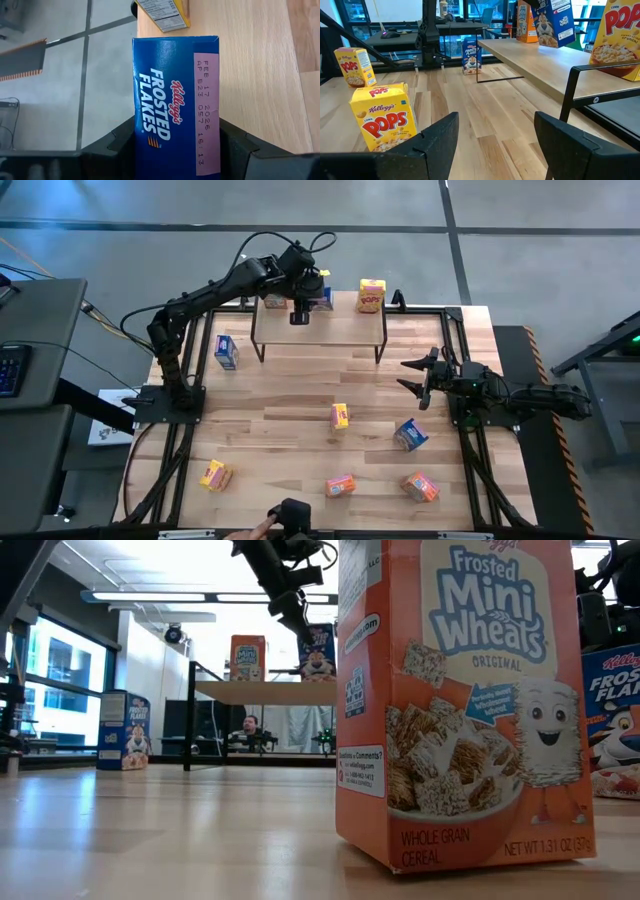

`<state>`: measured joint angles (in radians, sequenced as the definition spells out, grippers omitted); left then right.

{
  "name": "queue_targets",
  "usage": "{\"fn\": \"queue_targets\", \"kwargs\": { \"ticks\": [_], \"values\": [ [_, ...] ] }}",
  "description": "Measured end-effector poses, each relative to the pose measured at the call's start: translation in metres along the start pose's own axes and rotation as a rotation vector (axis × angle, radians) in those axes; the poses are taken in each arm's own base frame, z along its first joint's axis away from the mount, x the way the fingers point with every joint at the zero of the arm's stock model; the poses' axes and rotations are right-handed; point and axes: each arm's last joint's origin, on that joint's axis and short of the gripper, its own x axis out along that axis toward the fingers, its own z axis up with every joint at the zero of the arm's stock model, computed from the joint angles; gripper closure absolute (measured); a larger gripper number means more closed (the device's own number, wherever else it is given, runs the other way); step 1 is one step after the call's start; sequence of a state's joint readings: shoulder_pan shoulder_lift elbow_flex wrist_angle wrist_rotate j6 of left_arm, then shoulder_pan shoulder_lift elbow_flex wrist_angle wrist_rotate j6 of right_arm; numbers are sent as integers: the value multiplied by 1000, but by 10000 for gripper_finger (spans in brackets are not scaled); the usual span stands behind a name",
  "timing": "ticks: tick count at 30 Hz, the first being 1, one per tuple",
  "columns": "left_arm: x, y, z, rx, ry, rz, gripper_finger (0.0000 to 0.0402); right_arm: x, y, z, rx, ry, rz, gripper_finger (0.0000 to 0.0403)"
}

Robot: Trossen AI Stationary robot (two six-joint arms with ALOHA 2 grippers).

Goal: Stack cereal on shelf
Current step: Put the middle blue cereal box on the shelf

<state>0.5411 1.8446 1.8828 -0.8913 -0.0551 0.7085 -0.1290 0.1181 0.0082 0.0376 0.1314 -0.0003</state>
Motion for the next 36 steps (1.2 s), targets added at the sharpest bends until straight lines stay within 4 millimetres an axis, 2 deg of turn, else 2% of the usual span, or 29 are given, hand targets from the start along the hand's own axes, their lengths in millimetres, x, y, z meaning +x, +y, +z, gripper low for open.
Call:
{"fn": "queue_targets", "kwargs": {
  "ticks": [6, 23, 36],
  "values": [
    [7, 0, -2, -6, 15, -12, 218, 0, 0, 0, 0, 0, 0, 150],
    [7, 2, -3, -23, 4, -20, 217, 0, 0, 0, 0, 0, 0, 150],
    [7, 2, -2, -22, -3, -11, 182, 0, 0, 0, 0, 0, 0, 150]
  ]
}}
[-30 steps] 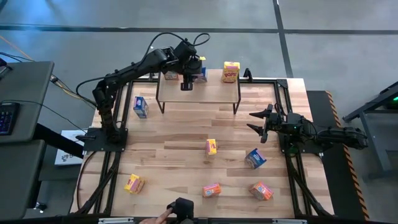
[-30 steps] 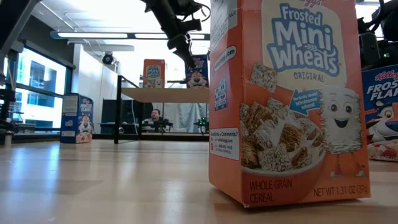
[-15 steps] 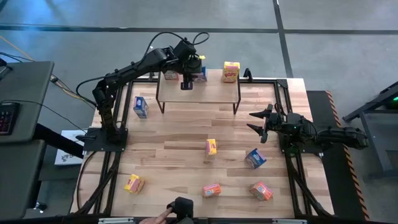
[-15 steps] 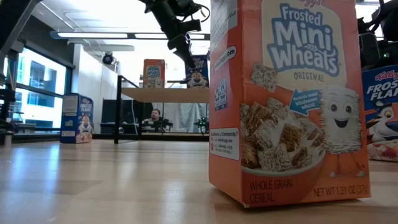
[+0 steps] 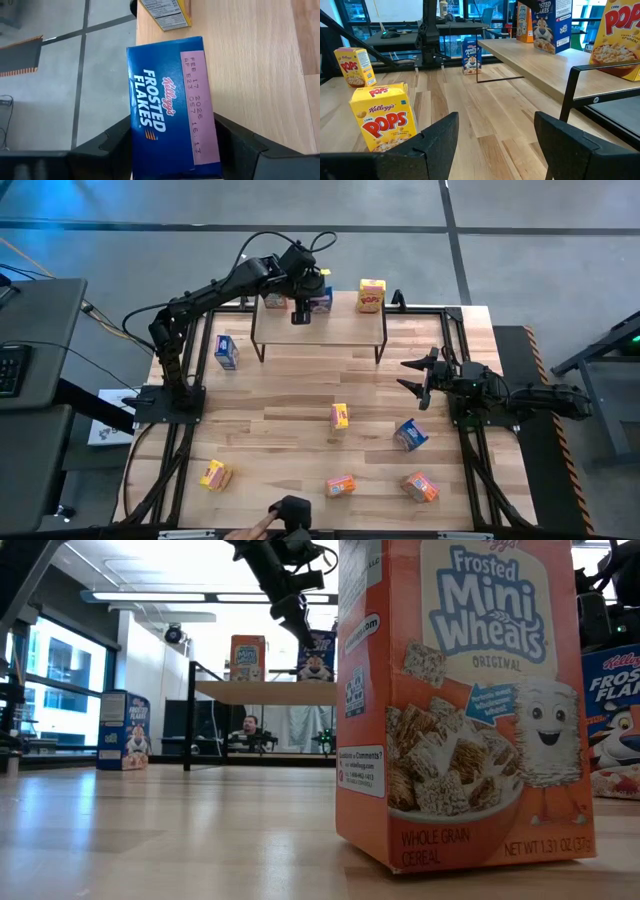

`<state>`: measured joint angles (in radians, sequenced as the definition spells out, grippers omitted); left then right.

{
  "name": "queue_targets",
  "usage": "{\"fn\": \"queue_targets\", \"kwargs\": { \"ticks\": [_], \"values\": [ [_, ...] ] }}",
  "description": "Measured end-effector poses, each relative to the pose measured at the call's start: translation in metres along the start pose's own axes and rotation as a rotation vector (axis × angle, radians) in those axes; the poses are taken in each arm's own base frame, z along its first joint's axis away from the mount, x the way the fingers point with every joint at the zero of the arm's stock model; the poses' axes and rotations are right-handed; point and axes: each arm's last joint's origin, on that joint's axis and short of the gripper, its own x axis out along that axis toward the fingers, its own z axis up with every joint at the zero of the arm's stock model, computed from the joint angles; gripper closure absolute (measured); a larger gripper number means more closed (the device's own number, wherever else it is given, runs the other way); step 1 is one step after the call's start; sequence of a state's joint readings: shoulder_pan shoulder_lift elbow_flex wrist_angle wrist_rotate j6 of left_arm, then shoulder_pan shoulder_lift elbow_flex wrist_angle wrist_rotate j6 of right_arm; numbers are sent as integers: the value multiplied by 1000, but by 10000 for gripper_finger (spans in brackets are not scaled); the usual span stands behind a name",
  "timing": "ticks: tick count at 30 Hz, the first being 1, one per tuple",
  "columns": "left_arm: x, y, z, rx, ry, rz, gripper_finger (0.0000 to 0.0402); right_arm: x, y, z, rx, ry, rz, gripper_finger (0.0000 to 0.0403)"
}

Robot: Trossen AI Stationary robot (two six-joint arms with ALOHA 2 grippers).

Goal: Stack cereal on shelf
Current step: Put the middle blue cereal box on the shelf

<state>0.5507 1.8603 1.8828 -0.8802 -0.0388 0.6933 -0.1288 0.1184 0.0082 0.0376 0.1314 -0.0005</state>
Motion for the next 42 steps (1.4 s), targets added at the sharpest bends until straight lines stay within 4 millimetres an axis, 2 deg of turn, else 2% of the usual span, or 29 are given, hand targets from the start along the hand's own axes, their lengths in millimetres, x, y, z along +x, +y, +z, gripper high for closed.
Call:
{"fn": "queue_targets", "kwargs": {
  "ticks": [18, 42],
  "values": [
    [0, 5, -2, 7, -17, 6, 179, 0, 0, 0, 0, 0, 0, 150],
    [0, 10, -3, 7, -38, 16, 125, 0, 0, 0, 0, 0, 0, 150]
  ]
}}
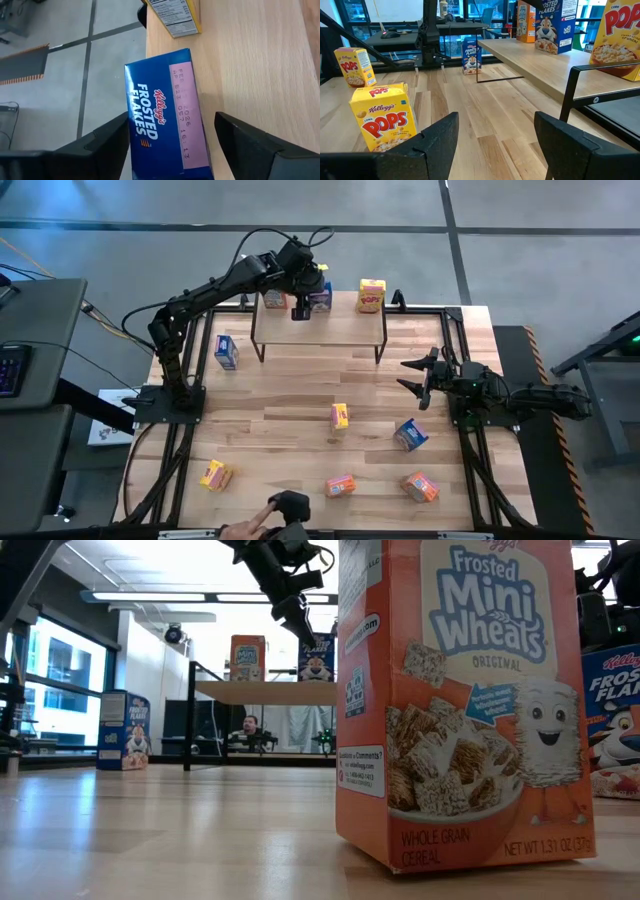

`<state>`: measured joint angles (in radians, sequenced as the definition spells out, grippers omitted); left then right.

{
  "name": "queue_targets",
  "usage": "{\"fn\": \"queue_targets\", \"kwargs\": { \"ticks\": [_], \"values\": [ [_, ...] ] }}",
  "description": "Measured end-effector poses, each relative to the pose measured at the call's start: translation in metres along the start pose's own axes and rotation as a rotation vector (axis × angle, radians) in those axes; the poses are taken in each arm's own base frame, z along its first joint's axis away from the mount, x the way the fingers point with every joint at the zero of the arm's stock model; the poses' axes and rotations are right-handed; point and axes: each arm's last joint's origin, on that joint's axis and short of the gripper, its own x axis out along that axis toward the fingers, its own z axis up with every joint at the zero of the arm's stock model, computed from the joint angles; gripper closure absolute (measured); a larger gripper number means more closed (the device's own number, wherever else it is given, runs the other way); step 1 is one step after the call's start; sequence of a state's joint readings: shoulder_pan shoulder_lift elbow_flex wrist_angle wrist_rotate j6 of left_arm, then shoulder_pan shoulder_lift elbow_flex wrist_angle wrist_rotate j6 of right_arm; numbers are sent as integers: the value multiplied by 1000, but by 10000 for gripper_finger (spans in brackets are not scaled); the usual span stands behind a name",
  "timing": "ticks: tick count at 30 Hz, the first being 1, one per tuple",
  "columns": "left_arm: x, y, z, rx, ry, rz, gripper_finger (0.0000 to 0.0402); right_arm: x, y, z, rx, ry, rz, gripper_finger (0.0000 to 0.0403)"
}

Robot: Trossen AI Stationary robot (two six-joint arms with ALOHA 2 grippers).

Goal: Stack cereal on shelf
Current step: Put the middle blue cereal box on the shelf, then put the right yellow cereal box on the shelf aligned with the other yellow cereal box

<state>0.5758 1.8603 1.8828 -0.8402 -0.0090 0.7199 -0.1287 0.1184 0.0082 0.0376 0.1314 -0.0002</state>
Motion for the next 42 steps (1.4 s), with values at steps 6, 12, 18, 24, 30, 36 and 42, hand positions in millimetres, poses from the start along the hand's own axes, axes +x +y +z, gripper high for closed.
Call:
{"fn": "queue_targets", "kwargs": {
  "ticks": [6, 12, 18, 24, 30, 36, 42],
  "values": [
    [0, 1, 0, 9, 11, 26, 94, 0, 0, 0, 0, 0, 0, 150],
    [-2, 3, 1, 32, 10, 57, 74, 0, 0, 0, 0, 0, 0, 150],
    [-13, 5, 2, 23, 3, 93, 71, 0, 0, 0, 0, 0, 0, 150],
    [-31, 6, 2, -10, -1, 118, 71, 0, 0, 0, 0, 0, 0, 150],
    [-56, 2, -4, -91, 32, 100, 71, 0, 0, 0, 0, 0, 0, 150],
    [-87, -2, -8, -174, 29, 100, 71, 0, 0, 0, 0, 0, 0, 150],
    [-112, -13, -12, -299, 12, 69, 71, 0, 0, 0, 0, 0, 0, 150]
  ]
}}
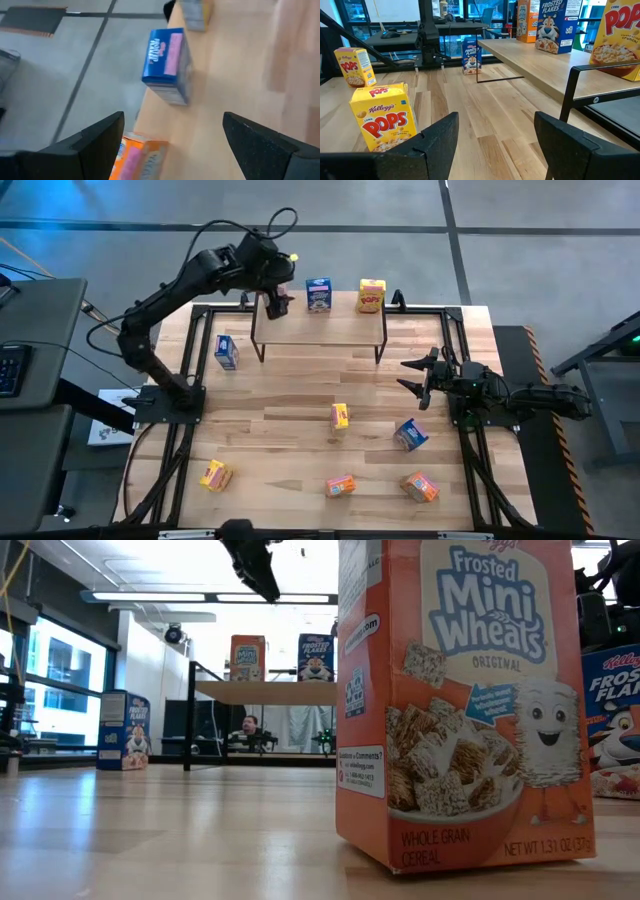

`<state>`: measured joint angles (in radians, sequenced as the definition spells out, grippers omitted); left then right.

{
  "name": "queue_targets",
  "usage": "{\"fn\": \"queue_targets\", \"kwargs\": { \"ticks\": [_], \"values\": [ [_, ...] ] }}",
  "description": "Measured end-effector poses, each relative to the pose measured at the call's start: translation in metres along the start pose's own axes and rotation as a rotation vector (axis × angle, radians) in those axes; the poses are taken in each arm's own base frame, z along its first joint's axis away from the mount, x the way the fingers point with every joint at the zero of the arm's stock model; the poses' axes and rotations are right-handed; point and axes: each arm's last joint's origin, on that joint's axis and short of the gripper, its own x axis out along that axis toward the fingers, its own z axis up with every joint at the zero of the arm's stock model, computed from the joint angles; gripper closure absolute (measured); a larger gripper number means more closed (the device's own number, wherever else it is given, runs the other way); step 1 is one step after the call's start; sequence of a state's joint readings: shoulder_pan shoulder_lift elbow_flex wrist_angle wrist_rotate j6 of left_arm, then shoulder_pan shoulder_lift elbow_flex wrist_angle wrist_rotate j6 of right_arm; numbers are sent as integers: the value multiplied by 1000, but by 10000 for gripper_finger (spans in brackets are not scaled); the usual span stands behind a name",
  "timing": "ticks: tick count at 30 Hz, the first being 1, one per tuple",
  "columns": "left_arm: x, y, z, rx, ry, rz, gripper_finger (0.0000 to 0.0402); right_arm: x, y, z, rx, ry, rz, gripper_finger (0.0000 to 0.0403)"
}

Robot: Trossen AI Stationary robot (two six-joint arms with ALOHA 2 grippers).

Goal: Stack cereal on shelf
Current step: Put the right yellow cereal box on the shelf aligned with the other yellow cereal box

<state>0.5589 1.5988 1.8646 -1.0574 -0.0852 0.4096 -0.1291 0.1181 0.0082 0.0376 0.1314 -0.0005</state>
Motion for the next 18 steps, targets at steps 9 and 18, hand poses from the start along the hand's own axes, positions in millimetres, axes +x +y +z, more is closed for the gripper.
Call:
{"fn": "queue_targets", "kwargs": {
  "ticks": [9, 18],
  "values": [
    [-23, -32, -34, -61, -101, -202, 71, 0, 0, 0, 0, 0, 0, 150],
    [-31, -73, -70, -108, -229, -226, 71, 0, 0, 0, 0, 0, 0, 150]
  ]
}}
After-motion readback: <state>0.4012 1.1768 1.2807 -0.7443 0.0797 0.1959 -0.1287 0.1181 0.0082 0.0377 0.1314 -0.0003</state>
